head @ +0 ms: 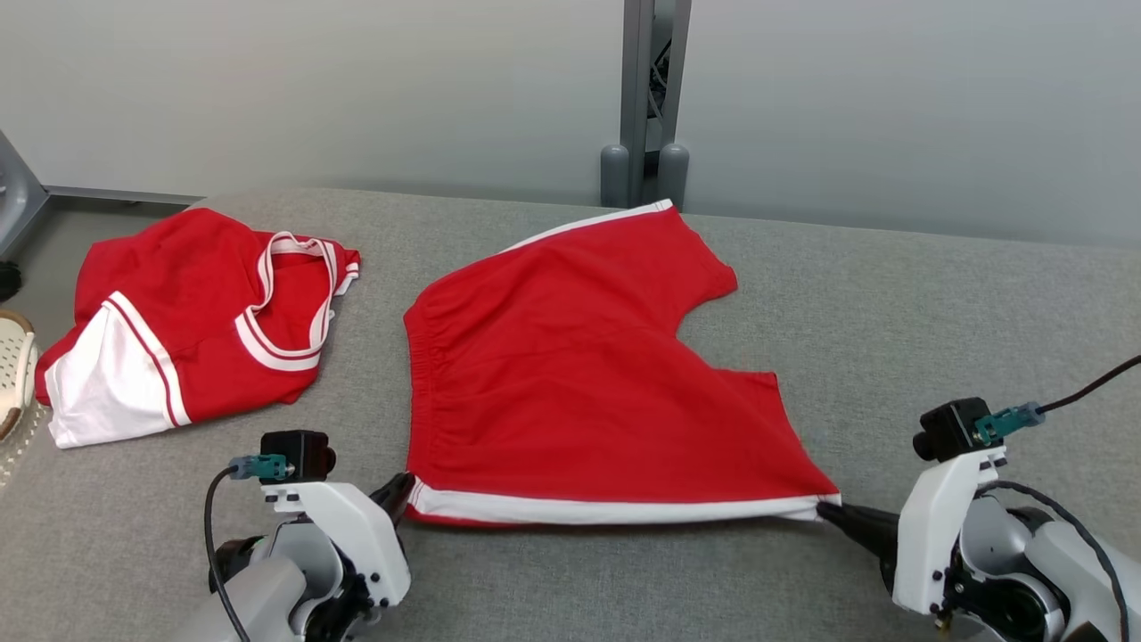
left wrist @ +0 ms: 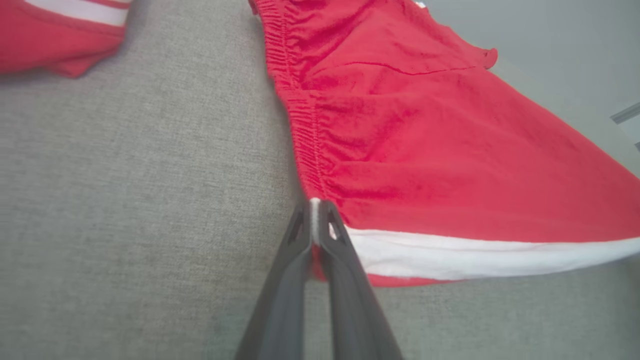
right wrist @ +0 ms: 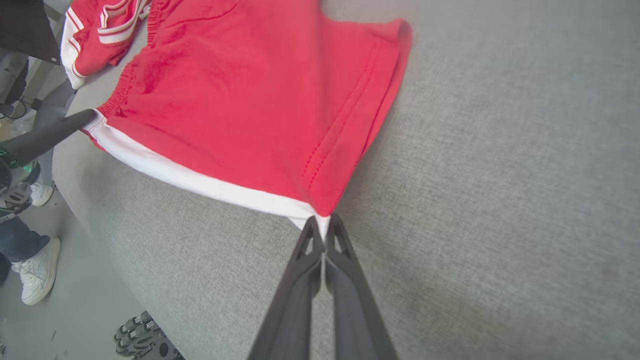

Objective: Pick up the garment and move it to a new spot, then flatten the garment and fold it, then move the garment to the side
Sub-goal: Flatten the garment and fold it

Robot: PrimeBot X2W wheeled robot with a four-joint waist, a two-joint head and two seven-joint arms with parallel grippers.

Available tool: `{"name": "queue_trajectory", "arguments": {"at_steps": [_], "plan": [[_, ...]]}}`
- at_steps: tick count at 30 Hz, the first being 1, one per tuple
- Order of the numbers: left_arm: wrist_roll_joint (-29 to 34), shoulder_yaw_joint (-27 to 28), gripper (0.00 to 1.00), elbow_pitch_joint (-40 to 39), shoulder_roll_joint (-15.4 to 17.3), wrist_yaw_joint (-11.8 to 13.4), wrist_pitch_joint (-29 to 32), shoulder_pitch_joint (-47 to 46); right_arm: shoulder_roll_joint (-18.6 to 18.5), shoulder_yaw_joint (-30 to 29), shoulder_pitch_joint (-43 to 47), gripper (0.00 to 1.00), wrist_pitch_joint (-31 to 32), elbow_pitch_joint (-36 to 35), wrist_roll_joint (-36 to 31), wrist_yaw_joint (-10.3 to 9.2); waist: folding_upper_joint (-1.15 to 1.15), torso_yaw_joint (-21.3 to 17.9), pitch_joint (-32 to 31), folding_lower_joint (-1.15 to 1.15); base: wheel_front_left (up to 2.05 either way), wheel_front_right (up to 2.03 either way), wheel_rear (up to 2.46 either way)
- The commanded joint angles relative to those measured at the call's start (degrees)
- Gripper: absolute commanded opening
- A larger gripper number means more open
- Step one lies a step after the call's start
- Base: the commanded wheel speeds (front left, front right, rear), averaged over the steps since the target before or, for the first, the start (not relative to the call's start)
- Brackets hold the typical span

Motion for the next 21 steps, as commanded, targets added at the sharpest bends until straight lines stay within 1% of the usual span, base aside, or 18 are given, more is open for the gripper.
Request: {"name": "queue_trajectory", "arguments": {"at_steps": [1,3,8,9,14,17,21], "plan": [[0.5,-0.3,0.0,-0.5,1.2,0.4,0.5,0.7,-0.7,-0.1,1.0,0.0,0.6,-0.5,0.3,-0.02,0.0,0.0,-0.1,0.01,0.0,0.0,0.0],[1.5,-1.6,0.0,-3.9,3.3,1.0,2.3,1.6,-1.8,-0.4,1.9,0.0,2.6,-2.2,0.7,-0.02,0.0,0.2,-0.4,0.01,0.0,0.0,0.0],[1.1,-3.1,0.0,-14.8,9.1,3.6,7.7,4.7,-4.0,-1.8,5.0,0.0,6.5,-6.6,1.6,-0.02,0.0,0.4,-1.9,0.01,0.0,0.0,0.0],[0.7,-3.6,0.0,-20.3,11.8,5.0,10.3,6.2,-4.4,-2.3,6.6,0.0,8.4,-8.2,2.1,-0.02,0.0,0.5,-2.3,0.01,0.0,0.0,0.0],[-0.3,-4.8,0.0,-34.9,19.2,9.0,16.3,9.5,-5.8,-4.1,10.5,0.0,14.6,-13.0,4.5,-0.02,0.0,0.7,-3.0,0.01,0.0,0.0,0.0],[-0.8,-5.0,0.0,-43.1,23.5,11.7,18.8,11.2,-6.7,-5.6,13.0,0.0,18.1,-16.0,5.5,-0.02,0.0,0.9,-3.2,0.01,0.0,0.0,0.0],[-1.3,-5.5,0.0,-52.2,27.7,14.6,21.4,13.0,-7.9,-7.8,16.2,0.0,22.2,-19.7,6.1,-0.02,0.0,1.2,-3.5,0.01,0.0,0.0,0.0]]}}
